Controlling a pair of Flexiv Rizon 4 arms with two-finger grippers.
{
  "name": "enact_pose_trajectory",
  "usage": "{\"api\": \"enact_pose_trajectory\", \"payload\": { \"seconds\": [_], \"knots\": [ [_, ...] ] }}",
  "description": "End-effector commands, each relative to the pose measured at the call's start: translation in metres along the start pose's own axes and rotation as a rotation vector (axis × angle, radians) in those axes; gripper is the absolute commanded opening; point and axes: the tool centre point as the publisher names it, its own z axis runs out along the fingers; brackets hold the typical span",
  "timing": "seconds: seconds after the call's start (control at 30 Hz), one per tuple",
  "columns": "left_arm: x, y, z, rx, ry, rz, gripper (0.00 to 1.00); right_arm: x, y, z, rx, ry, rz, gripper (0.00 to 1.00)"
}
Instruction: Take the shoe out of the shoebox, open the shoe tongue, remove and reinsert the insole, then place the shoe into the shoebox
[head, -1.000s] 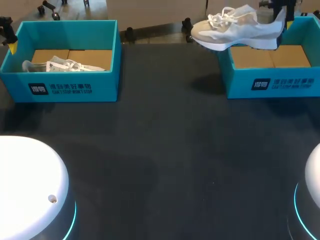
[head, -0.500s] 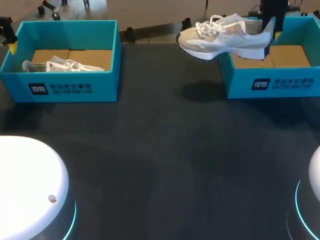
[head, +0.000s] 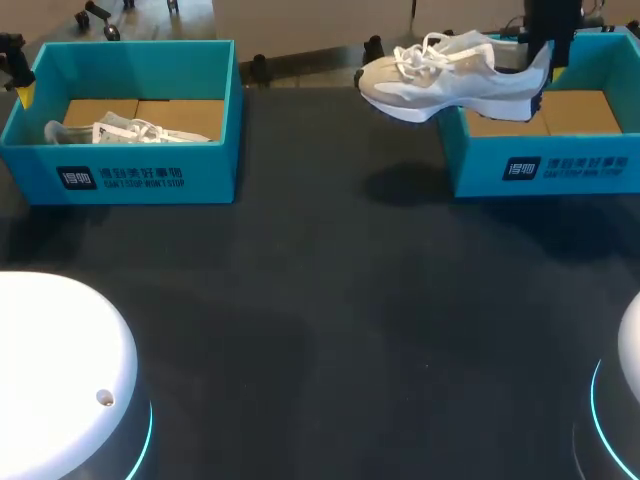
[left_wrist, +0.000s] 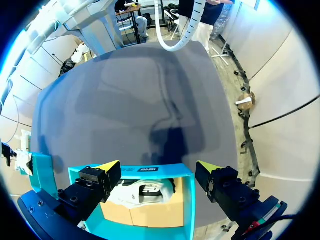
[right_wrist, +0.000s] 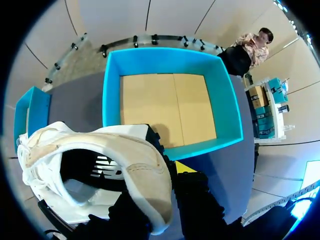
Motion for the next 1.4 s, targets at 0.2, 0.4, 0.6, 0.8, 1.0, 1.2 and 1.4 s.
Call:
{"api": "enact_pose_trajectory", "payload": {
  "seconds": [0.2,0.4,0.6,0.8,1.0,1.2,1.4],
  "knots": [
    [0.000,0.000,0.000,-0.001,0.002,0.000,1.00,-0.001,-0.001,-0.001,-0.004,0.004,0.002,0.00],
    [0.000,0.000,0.000,-0.001,0.002,0.000,1.00,0.021,-0.022,-0.006,0.068,-0.002,0.030,0.00],
    [0.000,0.000,0.000,-0.001,0.002,0.000,1.00,0.040,-0.042,-0.015,0.103,-0.016,0.038,0.00],
    [0.000,0.000,0.000,-0.001,0.002,0.000,1.00,0.066,-0.059,-0.022,0.106,-0.006,0.013,0.00],
    [0.000,0.000,0.000,-0.001,0.002,0.000,1.00,0.083,-0.077,-0.030,0.098,-0.024,0.000,0.00],
    [0.000,0.000,0.000,-0.001,0.002,0.000,1.00,0.095,-0.098,-0.034,0.094,-0.023,0.003,0.00],
    [0.000,0.000,0.000,-0.001,0.002,0.000,1.00,0.108,-0.120,-0.035,0.100,-0.011,0.001,0.00]
  ]
}}
